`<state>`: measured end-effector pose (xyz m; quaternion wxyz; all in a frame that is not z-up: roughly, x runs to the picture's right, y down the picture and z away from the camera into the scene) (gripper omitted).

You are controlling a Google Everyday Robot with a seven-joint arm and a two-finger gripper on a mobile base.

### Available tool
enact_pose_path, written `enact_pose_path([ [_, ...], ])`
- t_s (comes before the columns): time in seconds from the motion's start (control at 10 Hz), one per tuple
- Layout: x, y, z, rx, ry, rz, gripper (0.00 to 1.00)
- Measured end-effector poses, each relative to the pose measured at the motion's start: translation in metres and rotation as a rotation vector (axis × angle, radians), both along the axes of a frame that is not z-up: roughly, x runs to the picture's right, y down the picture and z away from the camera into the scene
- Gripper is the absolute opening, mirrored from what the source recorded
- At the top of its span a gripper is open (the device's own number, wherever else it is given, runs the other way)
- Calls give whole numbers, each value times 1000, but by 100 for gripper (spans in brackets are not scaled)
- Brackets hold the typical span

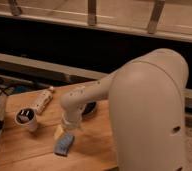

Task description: Place the white sponge in the ceramic bowl

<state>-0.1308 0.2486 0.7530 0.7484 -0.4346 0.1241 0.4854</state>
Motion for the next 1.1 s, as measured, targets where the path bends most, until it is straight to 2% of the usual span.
enact_pose_path([
  [0.2, 10, 22, 20, -59, 13, 30, 80],
  [0.4, 3, 29, 25, -93, 1, 36, 80],
  [1.0, 8, 24, 22, -87, 4, 30, 80],
  [1.1, 2, 21, 18, -71, -9, 11, 80],
])
